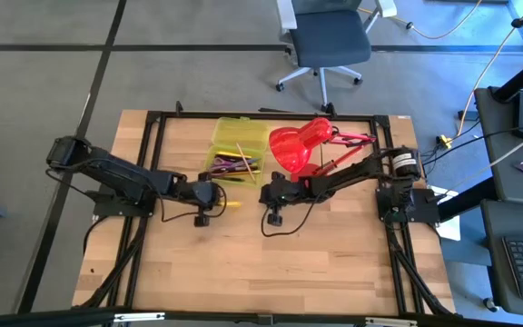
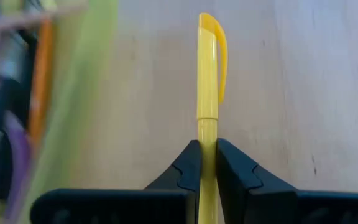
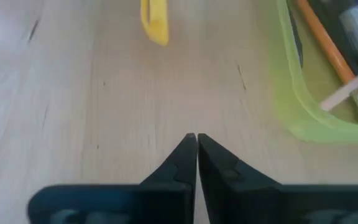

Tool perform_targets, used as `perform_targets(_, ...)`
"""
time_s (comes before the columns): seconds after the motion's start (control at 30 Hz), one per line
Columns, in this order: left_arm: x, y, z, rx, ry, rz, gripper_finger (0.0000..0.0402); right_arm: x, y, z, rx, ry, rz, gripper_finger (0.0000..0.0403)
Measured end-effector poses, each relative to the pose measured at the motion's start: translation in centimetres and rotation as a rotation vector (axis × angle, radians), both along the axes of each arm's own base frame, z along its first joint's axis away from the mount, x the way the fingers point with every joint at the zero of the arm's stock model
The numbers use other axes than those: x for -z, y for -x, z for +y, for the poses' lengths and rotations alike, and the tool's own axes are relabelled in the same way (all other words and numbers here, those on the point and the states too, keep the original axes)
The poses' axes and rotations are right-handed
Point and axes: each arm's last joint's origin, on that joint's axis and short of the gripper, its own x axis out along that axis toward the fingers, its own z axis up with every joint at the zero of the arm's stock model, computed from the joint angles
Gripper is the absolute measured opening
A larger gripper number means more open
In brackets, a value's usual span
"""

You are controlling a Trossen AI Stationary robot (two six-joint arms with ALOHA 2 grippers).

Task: Pick & place school supplies into a supply box
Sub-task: Put the yellow pen into the yellow supply box

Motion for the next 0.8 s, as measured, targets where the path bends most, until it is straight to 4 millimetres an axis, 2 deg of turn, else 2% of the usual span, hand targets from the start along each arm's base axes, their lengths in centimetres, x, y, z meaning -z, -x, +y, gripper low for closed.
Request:
perform_targets(0.17,-3.1,-1.0,1.6,0.024,-0.106,-0.086,0.0021,-0.5,0.2,-0.2,0.004,0.0,-0.014,0.002)
perform_targets(0.33,-4.9,-2.1,4.7,0.038,-0.235,-0.098,0.0021,-0.6,0.1,-0.2,0.006,-0.002,-0.029,0.002)
perform_targets(0.57,-2.9,-2.0,8.8,0.034,-0.227,0.022,0.0022,-0.5,0.2,-0.2,0.008,-0.005,-0.019,0.002)
perform_targets(0.8,-0.4,-2.2,10.1,0.034,-0.146,0.114,0.0022,-0.5,0.2,-0.2,0.01,-0.008,-0.013,0.002)
